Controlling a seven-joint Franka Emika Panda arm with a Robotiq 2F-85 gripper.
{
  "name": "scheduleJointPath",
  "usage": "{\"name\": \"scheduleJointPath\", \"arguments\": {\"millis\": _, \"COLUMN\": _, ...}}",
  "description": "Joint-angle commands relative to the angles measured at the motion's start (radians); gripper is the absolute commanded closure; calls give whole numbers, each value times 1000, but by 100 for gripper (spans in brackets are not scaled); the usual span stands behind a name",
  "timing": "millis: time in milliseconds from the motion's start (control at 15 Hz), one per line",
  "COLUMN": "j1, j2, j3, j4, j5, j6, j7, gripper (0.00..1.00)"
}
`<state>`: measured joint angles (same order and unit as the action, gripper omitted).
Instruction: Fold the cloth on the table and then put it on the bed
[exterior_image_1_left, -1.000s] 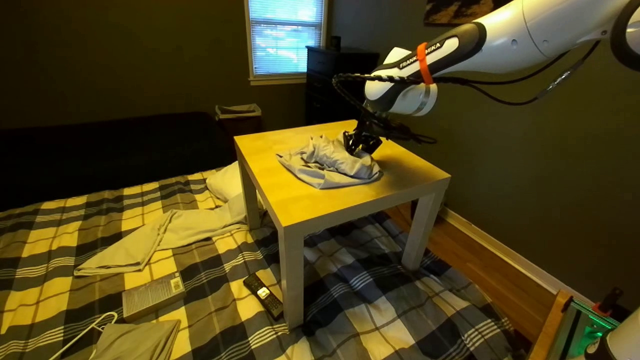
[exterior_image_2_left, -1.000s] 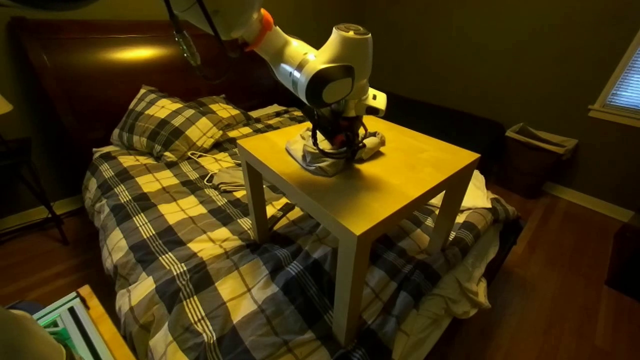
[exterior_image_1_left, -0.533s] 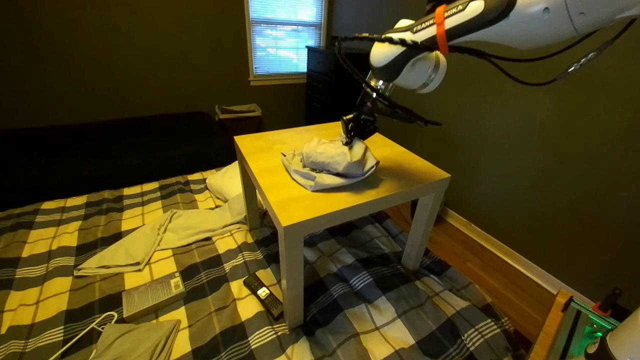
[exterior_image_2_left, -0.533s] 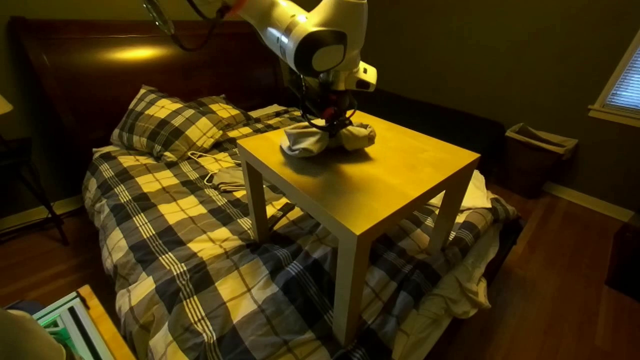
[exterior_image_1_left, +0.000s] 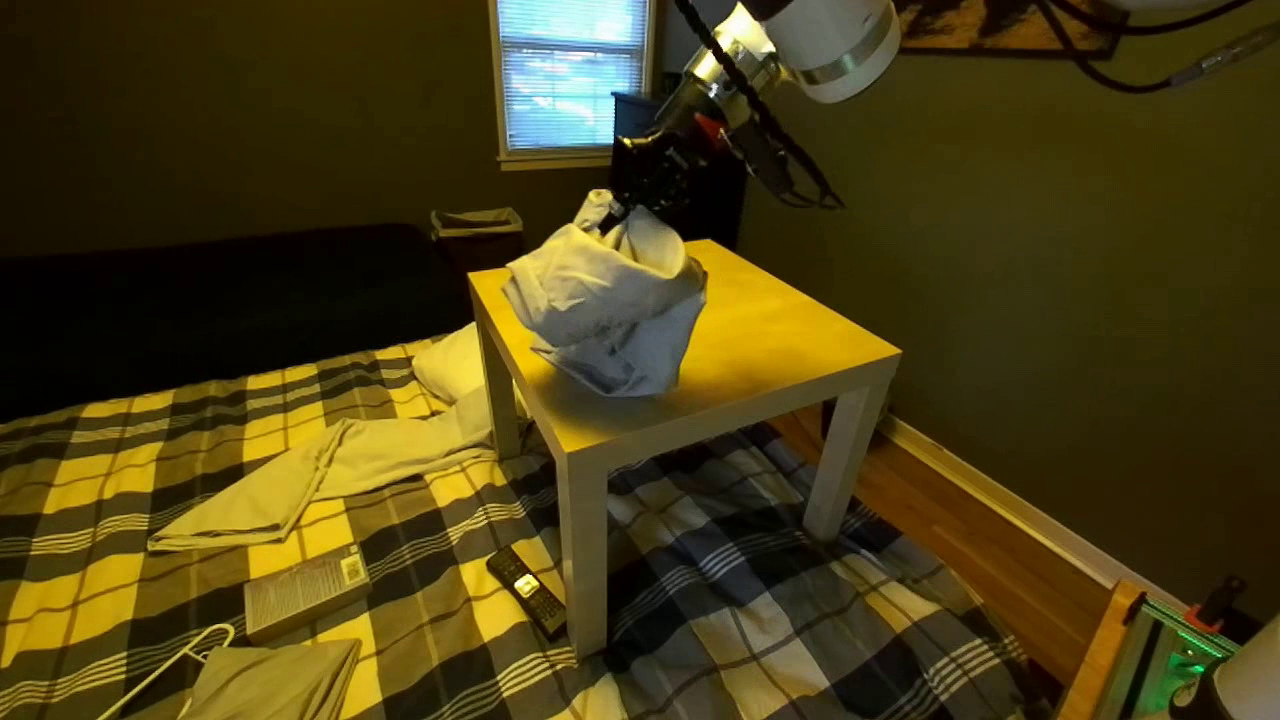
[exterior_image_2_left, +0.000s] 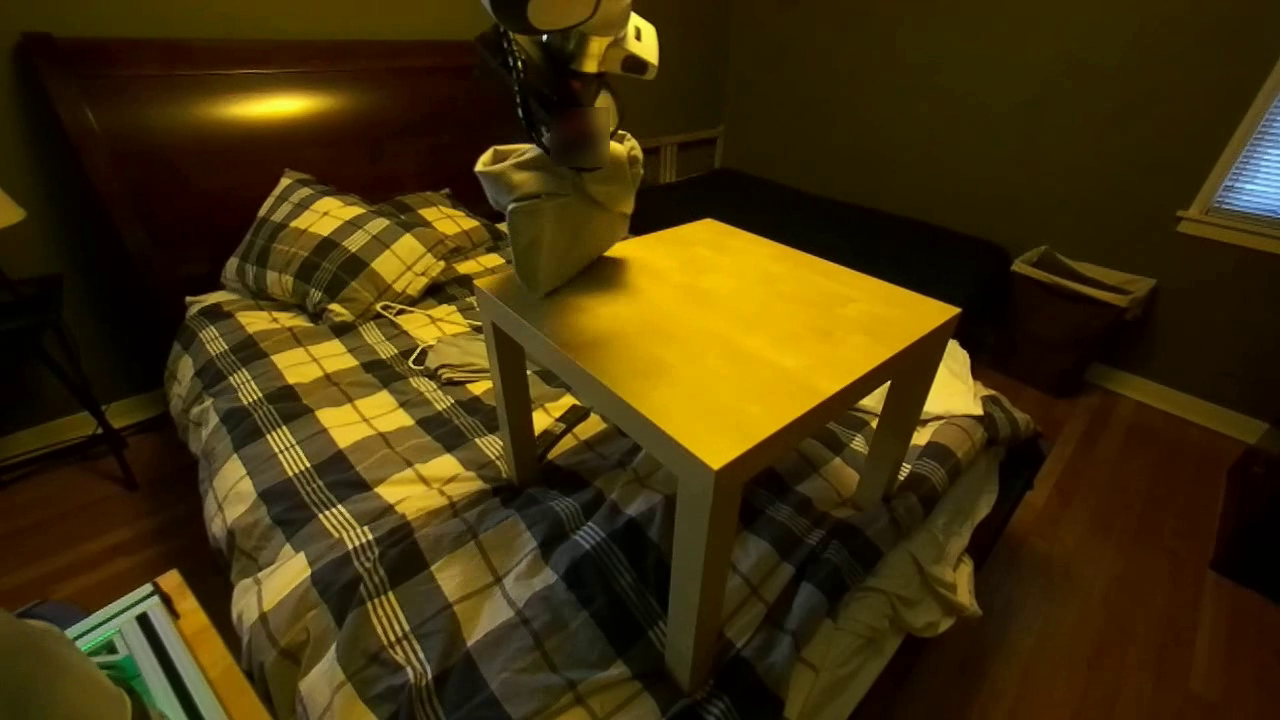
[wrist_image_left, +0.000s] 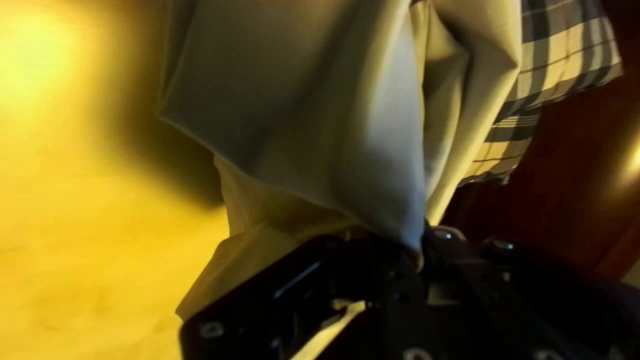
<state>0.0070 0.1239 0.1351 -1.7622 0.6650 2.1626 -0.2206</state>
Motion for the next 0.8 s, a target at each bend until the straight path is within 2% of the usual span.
{"name": "scheduleJointPath", "arguments": {"millis": 0, "j1": 28, "j2": 3, "j3": -3, "j4": 8, "j5": 21, "j6": -10, "j7": -7, "gripper": 92}}
{"name": "scheduleJointPath", "arguments": {"millis": 467, "j1": 37, "j2": 12, "j3": 4, "j4": 10, "j5": 36, "j6": -10, "j7": -23, "gripper": 92}}
{"name": "scheduleJointPath", "arguments": {"millis": 533, "j1": 37, "j2": 12, "j3": 4, "j4": 10, "j5": 36, "j6": -10, "j7": -23, "gripper": 98}}
{"name": "scheduleJointPath", "arguments": {"millis": 733, "j1": 82, "j2": 110, "j3": 42, "j4": 116, "j5": 8, "j6": -47, "j7": -60, "gripper": 98}}
